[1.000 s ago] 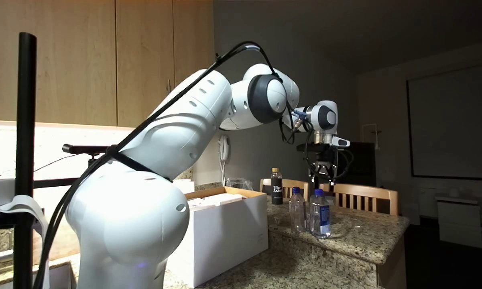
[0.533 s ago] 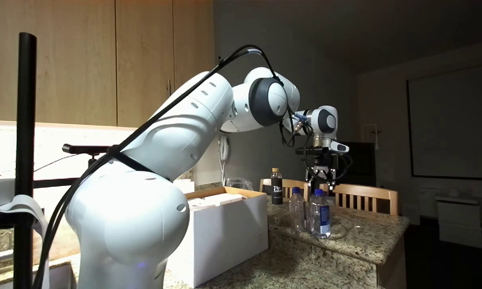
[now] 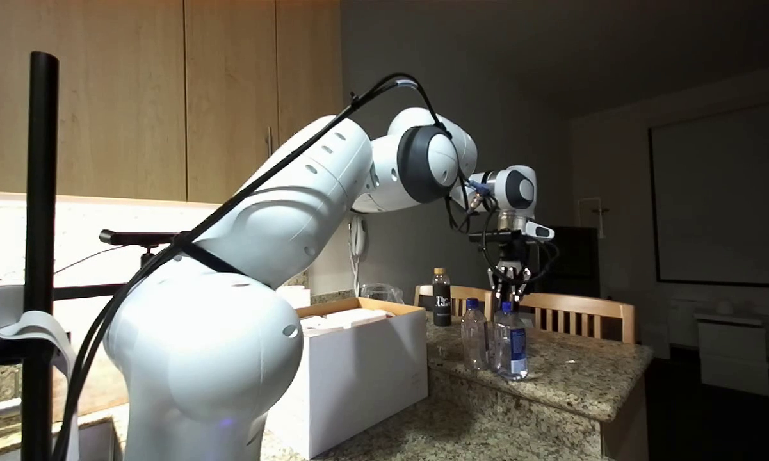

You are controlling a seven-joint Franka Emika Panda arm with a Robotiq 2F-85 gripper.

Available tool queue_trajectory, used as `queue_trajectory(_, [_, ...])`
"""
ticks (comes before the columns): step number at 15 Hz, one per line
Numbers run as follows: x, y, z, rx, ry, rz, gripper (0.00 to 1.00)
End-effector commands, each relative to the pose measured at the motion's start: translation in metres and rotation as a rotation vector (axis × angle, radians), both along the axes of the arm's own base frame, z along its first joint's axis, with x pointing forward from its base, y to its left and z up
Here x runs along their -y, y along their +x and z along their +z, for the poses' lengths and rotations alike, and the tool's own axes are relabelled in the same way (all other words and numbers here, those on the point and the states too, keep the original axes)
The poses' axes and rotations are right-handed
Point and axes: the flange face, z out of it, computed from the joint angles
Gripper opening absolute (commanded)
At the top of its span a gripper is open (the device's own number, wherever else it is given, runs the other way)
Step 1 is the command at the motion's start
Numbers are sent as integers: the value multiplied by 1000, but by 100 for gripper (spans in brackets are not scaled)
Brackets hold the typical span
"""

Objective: Pick the bottles from the counter and put them in the box

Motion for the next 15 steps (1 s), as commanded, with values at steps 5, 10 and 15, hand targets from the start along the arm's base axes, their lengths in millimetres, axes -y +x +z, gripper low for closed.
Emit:
queue_trajectory(5, [-6, -5, 5, -54, 2, -27, 15])
queue_trajectory(10, [-5, -7, 49, 21, -8, -72, 15])
queue_trajectory(15, [-20, -17, 130, 152, -12, -132, 15])
